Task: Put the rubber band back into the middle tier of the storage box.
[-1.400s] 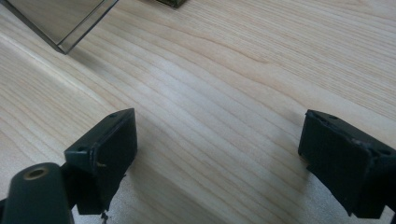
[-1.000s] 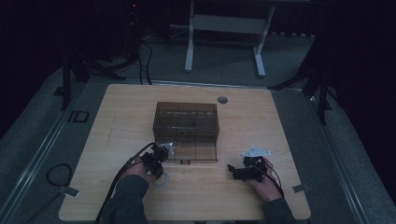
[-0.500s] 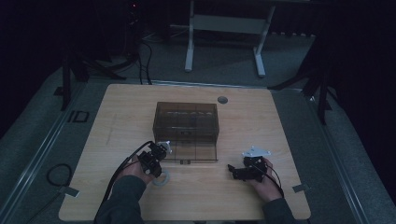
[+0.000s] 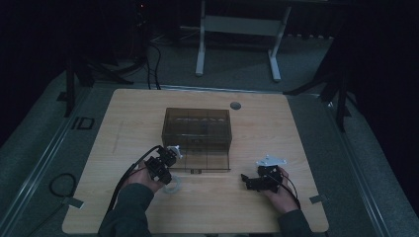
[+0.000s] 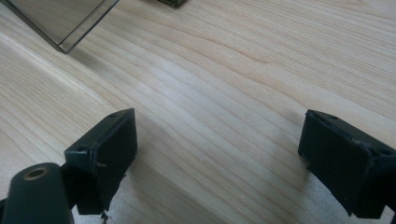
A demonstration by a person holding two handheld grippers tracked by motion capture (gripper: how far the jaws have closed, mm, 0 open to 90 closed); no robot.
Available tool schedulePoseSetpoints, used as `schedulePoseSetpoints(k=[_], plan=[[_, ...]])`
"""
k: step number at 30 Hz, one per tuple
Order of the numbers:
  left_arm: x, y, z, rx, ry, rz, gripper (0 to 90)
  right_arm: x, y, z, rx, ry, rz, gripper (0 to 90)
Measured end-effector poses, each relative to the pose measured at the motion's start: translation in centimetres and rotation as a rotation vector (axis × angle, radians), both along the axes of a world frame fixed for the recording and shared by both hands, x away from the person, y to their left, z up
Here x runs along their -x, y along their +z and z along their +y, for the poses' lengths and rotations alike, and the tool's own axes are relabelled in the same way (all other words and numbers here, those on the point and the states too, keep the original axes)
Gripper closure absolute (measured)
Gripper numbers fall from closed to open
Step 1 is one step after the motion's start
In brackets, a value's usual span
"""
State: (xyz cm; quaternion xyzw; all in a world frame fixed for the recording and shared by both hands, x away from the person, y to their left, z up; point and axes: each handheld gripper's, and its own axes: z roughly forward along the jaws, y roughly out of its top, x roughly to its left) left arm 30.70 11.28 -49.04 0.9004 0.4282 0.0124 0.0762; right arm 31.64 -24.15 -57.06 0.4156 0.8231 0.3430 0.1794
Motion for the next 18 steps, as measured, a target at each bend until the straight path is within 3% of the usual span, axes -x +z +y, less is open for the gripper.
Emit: schedulePoseSetpoints(k=[18], plan=[[-0.5,1.6,0.4,0.031,0.021,-0.044,82.2,0.0,0.0,0.0,0.000,0.000,-0.001,11.5]])
